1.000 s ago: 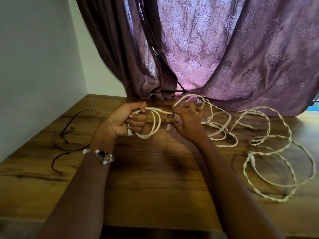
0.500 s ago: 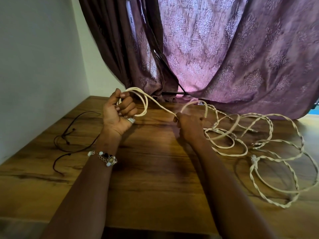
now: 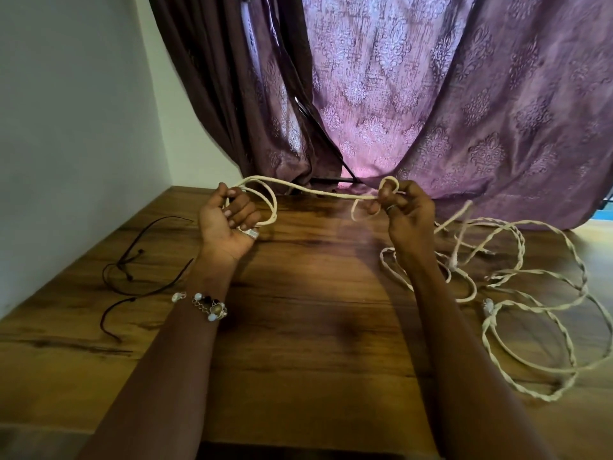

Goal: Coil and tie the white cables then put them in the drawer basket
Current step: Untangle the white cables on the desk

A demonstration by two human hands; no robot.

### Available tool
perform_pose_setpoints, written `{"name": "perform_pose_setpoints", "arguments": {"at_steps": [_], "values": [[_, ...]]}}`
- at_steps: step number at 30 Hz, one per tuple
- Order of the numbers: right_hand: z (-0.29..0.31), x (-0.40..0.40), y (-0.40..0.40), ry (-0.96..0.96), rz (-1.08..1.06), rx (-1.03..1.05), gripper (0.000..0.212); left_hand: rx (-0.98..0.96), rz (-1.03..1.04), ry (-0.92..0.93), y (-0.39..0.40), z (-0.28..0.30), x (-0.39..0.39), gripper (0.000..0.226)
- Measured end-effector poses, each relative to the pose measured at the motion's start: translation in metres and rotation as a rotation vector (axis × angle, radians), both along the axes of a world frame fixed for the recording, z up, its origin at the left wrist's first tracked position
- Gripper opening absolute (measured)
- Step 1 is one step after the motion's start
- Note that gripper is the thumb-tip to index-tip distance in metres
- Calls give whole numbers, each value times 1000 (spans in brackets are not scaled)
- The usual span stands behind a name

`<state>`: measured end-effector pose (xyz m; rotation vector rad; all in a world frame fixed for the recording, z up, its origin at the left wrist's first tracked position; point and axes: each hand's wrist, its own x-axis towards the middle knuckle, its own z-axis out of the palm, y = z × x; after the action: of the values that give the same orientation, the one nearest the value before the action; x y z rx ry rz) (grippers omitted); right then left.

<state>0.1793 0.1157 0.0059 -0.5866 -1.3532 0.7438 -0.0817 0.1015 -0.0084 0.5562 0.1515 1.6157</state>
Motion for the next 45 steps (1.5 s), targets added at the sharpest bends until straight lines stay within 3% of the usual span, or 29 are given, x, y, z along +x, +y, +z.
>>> {"name": "perform_pose_setpoints", "arguments": {"at_steps": [4, 9, 12, 15, 20, 24, 29, 33, 36, 38, 41, 45], "values": [[-5, -2, 1, 34, -91, -28, 15, -53, -3, 104, 0, 0, 8, 50], [-24, -4, 14, -599, -623, 134, 53, -1, 20, 82, -3, 2, 19, 44], [-20, -7, 13, -669, -729, 242, 38, -6, 83, 48, -2, 4, 20, 42], [-11, -8, 6, -548, -609, 372, 20, -64, 172, 34, 2, 2, 15, 41], [-17, -21, -5, -617, -448, 375, 30, -116, 272, 159, 5, 0, 27, 42], [-22, -38, -11, -817, -223, 327, 37, -101, 338, 511, 9, -2, 43, 51], [-14, -56, -31, -562, -8, 234, 40, 25, 336, 885, 4, -14, 62, 11], [-5, -56, -39, -269, 192, 16, 47, 121, 248, 1108, -4, -12, 73, 15], [3, -46, -36, -143, 134, -60, 43, 188, 117, 1134, -1, -13, 73, 19], [6, -32, -26, -311, -14, 35, 37, 201, 23, 1174, 0, -16, 72, 17], [5, -7, -11, -746, -279, 341, 24, 222, -45, 1243, -2, -21, 69, 16], [0, -1, -6, -890, -465, 544, 15, 287, 76, 1493, -9, -16, 65, 33]]}}
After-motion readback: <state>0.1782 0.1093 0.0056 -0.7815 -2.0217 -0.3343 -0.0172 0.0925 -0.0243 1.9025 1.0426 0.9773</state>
